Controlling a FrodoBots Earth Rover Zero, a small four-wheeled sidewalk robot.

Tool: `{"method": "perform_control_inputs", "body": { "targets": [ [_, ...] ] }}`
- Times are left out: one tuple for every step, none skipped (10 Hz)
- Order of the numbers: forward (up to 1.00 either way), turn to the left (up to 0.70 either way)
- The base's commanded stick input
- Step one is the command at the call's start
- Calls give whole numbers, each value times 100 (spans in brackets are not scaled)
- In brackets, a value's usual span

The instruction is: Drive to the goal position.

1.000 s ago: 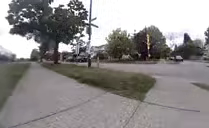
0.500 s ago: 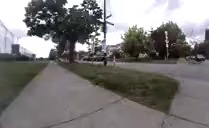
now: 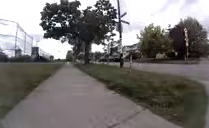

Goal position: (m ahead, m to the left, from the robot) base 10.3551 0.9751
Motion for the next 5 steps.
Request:
{"method": "perform_control_inputs", "body": {
  "targets": [
    [70,35],
    [70,35],
    [70,35],
    [70,35],
    [70,35]
  ]
}}
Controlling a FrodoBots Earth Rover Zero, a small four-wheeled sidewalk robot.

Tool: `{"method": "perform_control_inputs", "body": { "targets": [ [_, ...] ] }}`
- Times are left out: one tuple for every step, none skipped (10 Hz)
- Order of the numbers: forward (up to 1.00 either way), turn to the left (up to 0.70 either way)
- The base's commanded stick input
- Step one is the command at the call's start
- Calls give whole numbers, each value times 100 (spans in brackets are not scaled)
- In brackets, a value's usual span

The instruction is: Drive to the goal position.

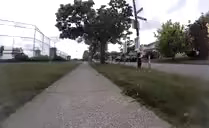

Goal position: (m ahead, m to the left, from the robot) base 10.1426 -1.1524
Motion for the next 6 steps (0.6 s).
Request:
{"method": "perform_control_inputs", "body": {
  "targets": [
    [70,35],
    [70,35],
    [70,35],
    [70,35],
    [70,35],
    [70,35]
  ]
}}
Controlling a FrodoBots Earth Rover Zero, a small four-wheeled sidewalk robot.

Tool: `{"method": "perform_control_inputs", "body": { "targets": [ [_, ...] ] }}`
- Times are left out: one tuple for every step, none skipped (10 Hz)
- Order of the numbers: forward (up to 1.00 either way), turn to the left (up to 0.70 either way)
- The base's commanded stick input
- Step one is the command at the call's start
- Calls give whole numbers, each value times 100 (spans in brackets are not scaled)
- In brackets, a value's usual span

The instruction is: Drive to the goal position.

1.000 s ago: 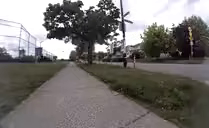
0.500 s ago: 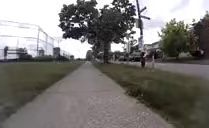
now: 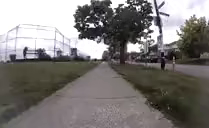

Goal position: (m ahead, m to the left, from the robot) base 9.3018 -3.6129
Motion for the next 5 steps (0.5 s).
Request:
{"method": "perform_control_inputs", "body": {
  "targets": [
    [70,35],
    [70,22],
    [70,5],
    [70,0],
    [70,0]
  ]
}}
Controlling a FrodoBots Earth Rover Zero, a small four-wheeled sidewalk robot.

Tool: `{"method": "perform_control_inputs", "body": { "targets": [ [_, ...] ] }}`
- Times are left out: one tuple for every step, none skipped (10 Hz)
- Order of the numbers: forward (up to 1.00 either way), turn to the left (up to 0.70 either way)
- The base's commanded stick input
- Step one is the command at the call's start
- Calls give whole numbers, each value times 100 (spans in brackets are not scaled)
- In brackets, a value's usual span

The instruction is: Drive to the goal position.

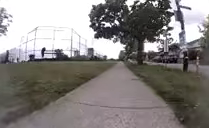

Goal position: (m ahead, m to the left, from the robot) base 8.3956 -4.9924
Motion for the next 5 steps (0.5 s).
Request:
{"method": "perform_control_inputs", "body": {
  "targets": [
    [70,0],
    [70,0],
    [70,0],
    [70,0],
    [70,0]
  ]
}}
